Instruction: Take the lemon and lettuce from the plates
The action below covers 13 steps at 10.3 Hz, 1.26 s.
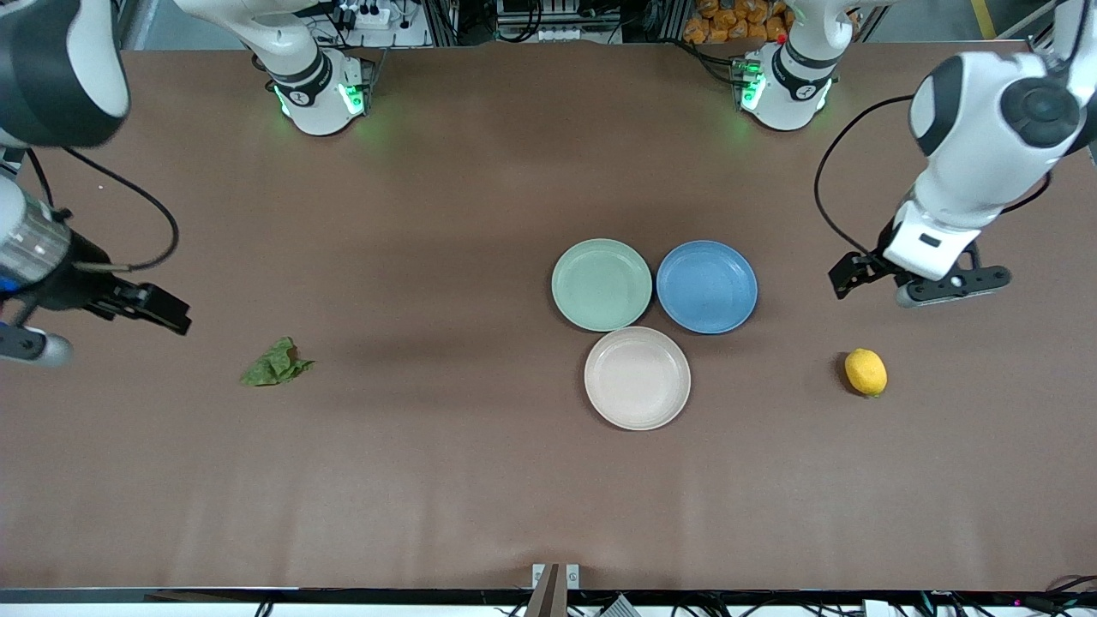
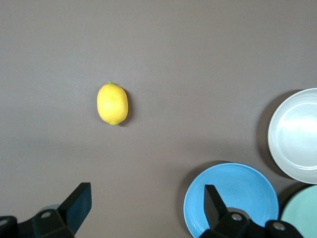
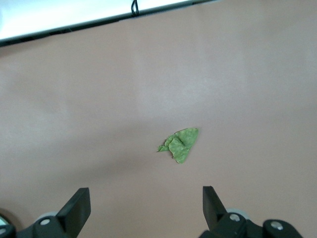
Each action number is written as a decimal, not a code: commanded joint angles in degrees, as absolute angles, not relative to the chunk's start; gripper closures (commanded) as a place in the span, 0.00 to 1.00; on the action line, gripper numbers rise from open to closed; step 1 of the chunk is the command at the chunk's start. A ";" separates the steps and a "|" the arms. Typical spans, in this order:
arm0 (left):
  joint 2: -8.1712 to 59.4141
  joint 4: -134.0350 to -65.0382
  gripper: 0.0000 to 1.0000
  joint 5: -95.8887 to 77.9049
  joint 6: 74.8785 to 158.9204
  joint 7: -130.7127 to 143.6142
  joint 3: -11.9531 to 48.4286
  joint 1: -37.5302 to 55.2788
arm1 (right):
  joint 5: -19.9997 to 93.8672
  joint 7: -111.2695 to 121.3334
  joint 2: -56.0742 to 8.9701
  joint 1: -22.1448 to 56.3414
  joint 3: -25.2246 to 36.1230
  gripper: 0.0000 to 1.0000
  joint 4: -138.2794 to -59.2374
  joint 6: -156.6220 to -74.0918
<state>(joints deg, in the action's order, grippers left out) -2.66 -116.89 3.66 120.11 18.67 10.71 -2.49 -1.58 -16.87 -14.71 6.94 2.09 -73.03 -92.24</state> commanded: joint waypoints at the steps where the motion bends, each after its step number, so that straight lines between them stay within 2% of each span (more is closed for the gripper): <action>1: -2.46 -106.05 0.00 1.24 106.24 15.13 11.25 -2.63 | -1.85 -11.98 -9.77 5.98 2.02 0.00 -74.79 -88.62; 3: -2.37 -97.42 0.00 -0.35 96.63 11.80 10.64 -2.99 | -1.67 -10.11 -6.00 4.67 2.02 0.00 -75.67 -86.93; 6: -1.94 -89.67 0.00 0.26 91.16 10.55 10.37 -3.08 | -1.58 -3.81 -1.68 3.00 2.02 0.00 -79.71 -86.75; 13: -2.28 -86.40 0.00 0.53 83.59 3.52 8.52 -2.90 | 0.62 -1.14 1.76 2.20 2.72 0.00 -84.80 -84.55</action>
<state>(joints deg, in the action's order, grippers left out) -2.88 -88.12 1.13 85.60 5.54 8.82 -2.95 -0.47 -2.19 -0.05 2.87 2.79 -81.53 -84.13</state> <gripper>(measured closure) 0.000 0.000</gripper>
